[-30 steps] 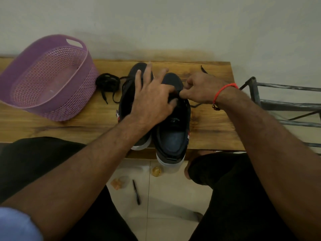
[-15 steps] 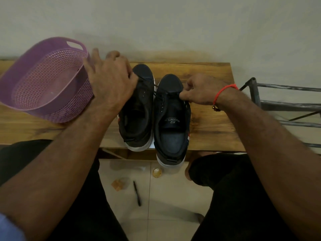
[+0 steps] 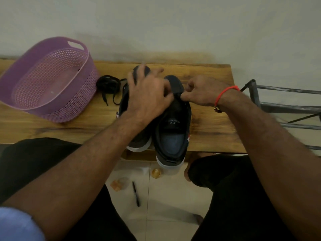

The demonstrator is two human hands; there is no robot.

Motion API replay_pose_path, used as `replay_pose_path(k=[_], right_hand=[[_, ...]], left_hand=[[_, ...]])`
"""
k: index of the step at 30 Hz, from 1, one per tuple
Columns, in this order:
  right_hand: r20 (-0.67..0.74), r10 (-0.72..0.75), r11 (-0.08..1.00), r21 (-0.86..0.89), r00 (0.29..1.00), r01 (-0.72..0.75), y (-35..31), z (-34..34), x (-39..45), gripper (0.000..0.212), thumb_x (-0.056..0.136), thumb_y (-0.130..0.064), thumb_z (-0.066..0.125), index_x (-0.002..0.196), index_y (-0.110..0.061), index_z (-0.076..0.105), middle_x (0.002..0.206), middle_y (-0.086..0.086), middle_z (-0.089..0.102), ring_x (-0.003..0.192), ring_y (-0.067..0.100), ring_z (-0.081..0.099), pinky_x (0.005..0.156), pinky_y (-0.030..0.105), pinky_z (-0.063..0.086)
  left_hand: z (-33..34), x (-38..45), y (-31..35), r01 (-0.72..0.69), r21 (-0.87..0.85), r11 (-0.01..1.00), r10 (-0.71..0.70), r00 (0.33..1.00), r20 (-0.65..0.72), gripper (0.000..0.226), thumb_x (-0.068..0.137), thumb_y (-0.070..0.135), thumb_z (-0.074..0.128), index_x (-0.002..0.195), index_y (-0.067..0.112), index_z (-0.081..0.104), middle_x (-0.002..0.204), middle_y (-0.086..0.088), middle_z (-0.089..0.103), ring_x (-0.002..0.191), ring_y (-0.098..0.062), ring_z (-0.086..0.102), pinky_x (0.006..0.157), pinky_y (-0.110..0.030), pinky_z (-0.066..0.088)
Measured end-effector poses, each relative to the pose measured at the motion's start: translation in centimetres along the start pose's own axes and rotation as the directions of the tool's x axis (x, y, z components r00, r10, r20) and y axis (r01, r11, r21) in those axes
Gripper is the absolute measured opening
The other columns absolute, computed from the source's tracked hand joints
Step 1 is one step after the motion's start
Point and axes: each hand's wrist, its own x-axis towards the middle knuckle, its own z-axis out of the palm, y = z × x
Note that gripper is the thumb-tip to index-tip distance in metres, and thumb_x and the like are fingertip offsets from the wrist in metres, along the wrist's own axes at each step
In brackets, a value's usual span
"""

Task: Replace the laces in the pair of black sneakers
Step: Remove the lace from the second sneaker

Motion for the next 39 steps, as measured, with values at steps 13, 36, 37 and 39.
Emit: replay_pose_path(k=[13, 36, 37, 39], right_hand=[[0.001, -0.002, 0.999, -0.049, 1.000, 0.002, -0.7, 0.0, -0.7, 0.026, 0.093, -0.036, 0.061, 0.100, -0.012, 0.067, 0.101, 0.008, 0.067, 0.098, 0.026, 0.062, 0.089, 0.044, 0.053], [-0.017, -0.072, 0.977, -0.203, 0.997, 0.067, 0.5, 0.3, 0.4, 0.018, 0.091, -0.038, 0.062, 0.100, -0.022, 0.062, 0.150, 0.002, 0.043, 0.149, 0.033, 0.014, 0.118, 0.059, 0.017], [-0.029, -0.054, 0.976, -0.211, 0.998, 0.047, 0.8, 0.3, 0.6, 0.017, 0.090, -0.040, 0.063, 0.098, -0.026, 0.060, 0.146, 0.002, 0.047, 0.147, 0.034, 0.020, 0.117, 0.059, 0.019], [-0.055, -0.044, 0.977, -0.211, 0.998, 0.031, 1.3, 0.3, 0.9, 0.021, 0.086, -0.041, 0.066, 0.100, -0.030, 0.055, 0.139, 0.003, 0.050, 0.140, 0.034, 0.030, 0.113, 0.058, 0.028]], left_hand=[[0.6, -1.2, -0.1, -0.114, -0.009, 0.993, 0.114, 0.993, 0.008, 0.025, 0.090, 0.051, 0.067, 0.110, 0.037, 0.074, 0.165, 0.000, 0.027, 0.154, -0.039, 0.006, 0.116, -0.072, 0.005], [0.3, -0.3, -0.3, 0.044, -0.106, 0.993, -0.032, 0.993, 0.112, 0.045, 0.081, 0.048, 0.072, 0.123, 0.037, 0.059, 0.167, -0.002, 0.016, 0.154, -0.038, -0.004, 0.116, -0.071, 0.001], [0.0, 0.0, -0.7, 0.075, -0.122, 0.990, -0.061, 0.991, 0.118, 0.047, 0.079, 0.045, 0.073, 0.122, 0.038, 0.057, 0.167, -0.002, 0.016, 0.154, -0.037, -0.005, 0.116, -0.070, 0.002], [-0.9, 0.5, -1.7, 0.118, -0.129, 0.985, -0.098, 0.984, 0.149, 0.047, 0.077, 0.043, 0.074, 0.119, 0.039, 0.055, 0.166, -0.002, 0.017, 0.154, -0.036, -0.005, 0.117, -0.068, 0.000]])
